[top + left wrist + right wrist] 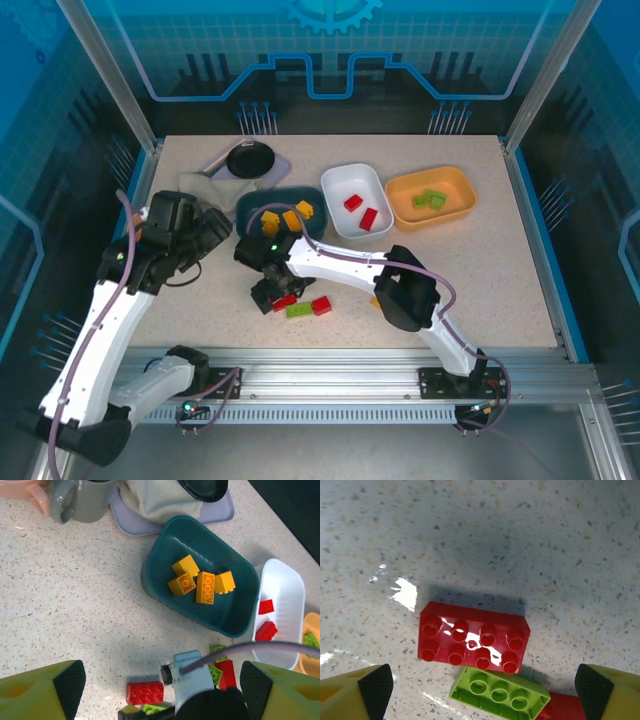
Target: Sort the legos into containers by color
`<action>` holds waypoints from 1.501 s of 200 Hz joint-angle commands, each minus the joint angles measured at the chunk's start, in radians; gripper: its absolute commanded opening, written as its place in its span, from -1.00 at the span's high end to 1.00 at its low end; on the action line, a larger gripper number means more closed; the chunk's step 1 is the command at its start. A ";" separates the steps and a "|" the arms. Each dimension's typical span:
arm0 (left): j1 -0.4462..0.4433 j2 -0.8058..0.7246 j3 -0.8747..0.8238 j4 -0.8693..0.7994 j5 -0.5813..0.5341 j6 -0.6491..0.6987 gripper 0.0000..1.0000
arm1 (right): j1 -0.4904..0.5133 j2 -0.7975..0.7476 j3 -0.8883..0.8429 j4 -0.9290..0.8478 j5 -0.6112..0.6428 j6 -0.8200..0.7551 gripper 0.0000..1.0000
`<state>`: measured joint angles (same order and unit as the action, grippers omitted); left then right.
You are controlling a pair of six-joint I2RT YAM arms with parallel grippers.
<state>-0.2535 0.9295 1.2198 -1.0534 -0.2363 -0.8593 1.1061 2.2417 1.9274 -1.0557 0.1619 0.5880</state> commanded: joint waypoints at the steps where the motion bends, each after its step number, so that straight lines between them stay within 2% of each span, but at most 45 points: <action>1: -0.007 -0.057 -0.005 -0.069 -0.030 -0.006 -0.69 | 0.020 0.053 0.059 -0.079 0.034 0.131 -0.94; 57: -0.007 -0.127 0.022 -0.138 0.003 0.022 -0.69 | 0.029 0.178 0.166 -0.133 0.056 0.234 -0.81; 102: -0.007 -0.140 0.022 -0.137 0.026 0.044 -0.68 | 0.031 0.210 0.177 -0.130 0.080 0.259 -0.50; 137: -0.006 -0.143 0.002 -0.119 0.051 0.045 -0.67 | 0.031 0.175 0.159 -0.128 0.102 0.254 -0.16; 174: -0.007 -0.136 -0.054 0.000 0.180 0.052 -0.67 | 0.006 0.033 0.114 -0.139 0.175 0.241 -0.14; 206: -0.014 -0.081 -0.113 0.143 0.328 0.038 -0.66 | -0.109 -0.144 0.026 -0.121 0.221 0.215 -0.13; 234: -0.067 0.006 -0.136 0.269 0.380 0.032 -0.66 | -0.263 -0.209 -0.013 -0.055 0.206 0.146 -0.12; 266: -0.154 0.151 -0.109 0.369 0.381 0.055 -0.66 | -0.451 -0.135 0.092 0.000 0.160 0.036 -0.12; 300: -0.205 0.293 -0.040 0.434 0.376 0.083 -0.66 | -0.582 0.070 0.356 -0.015 0.110 -0.028 -0.14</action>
<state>-0.4316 1.1610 1.1110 -0.7109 0.1139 -0.8215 0.5732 2.1803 2.1262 -1.0729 0.3237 0.6403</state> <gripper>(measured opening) 0.829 0.627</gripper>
